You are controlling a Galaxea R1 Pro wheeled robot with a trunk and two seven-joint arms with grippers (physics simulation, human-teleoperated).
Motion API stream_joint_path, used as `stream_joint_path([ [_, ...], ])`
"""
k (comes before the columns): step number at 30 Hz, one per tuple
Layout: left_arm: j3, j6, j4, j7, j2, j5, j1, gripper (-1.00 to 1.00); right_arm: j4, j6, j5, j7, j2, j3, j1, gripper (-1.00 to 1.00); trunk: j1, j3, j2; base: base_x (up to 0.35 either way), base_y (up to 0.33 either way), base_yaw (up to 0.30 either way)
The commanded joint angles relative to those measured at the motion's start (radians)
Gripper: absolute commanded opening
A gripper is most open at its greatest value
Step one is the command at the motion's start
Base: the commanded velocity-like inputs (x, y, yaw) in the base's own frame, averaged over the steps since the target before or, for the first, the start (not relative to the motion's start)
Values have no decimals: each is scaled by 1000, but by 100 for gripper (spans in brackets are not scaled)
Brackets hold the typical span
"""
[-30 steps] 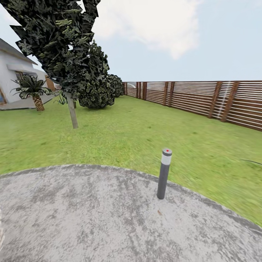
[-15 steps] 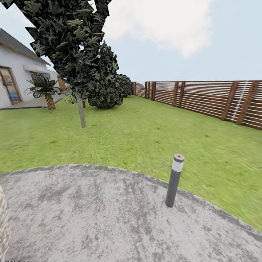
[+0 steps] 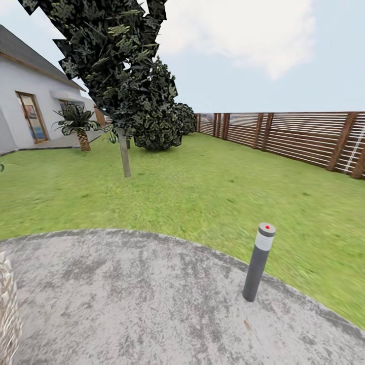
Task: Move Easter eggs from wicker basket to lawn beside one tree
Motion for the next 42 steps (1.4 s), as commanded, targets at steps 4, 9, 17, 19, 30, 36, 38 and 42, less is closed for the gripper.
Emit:
stream_joint_path([
  [4, -1, -3, 0, 1, 0, -1, 0, 100, 0, -1, -1, -1, -1, 6, 0, 100, 0, -1, 0, 200, 0, 5],
  [9, -1, -3, 0, 1, 0, -1, 0, 100, 0, 1, -1, 0, 0, 7, 0, 100, 0, -1, 0, 200, 0, 1],
  [17, -1, -3, 0, 1, 0, -1, 0, 100, 0, 2, 0, 0, 1, 7, 0, 100, 0, -1, 0, 200, 0, 0],
  [19, -1, -3, 0, 1, 0, -1, 0, 100, 0, 2, 0, -1, 1, 7, 0, 100, 0, -1, 0, 199, 0, 20],
  [30, -1, -3, 0, 1, 0, -1, 0, 100, 0, 1, 0, -9, 2, 9, 0, 100, 0, -3, 0, 186, 0, 222],
  [36, -1, -3, 0, 1, 0, 0, 0, 100, 0, 0, 1, -7, 1, 9, 0, 100, 0, -5, 0, 179, 0, 149],
  [38, -1, -3, 0, 1, 0, 0, 0, 100, 0, 0, 1, -6, 1, 9, 0, 100, 0, -6, 0, 179, 0, 38],
  [42, -1, -3, 0, 1, 0, 0, 0, 100, 0, 0, 1, -6, 1, 9, 0, 100, 0, -6, 0, 179, 0, 16],
])
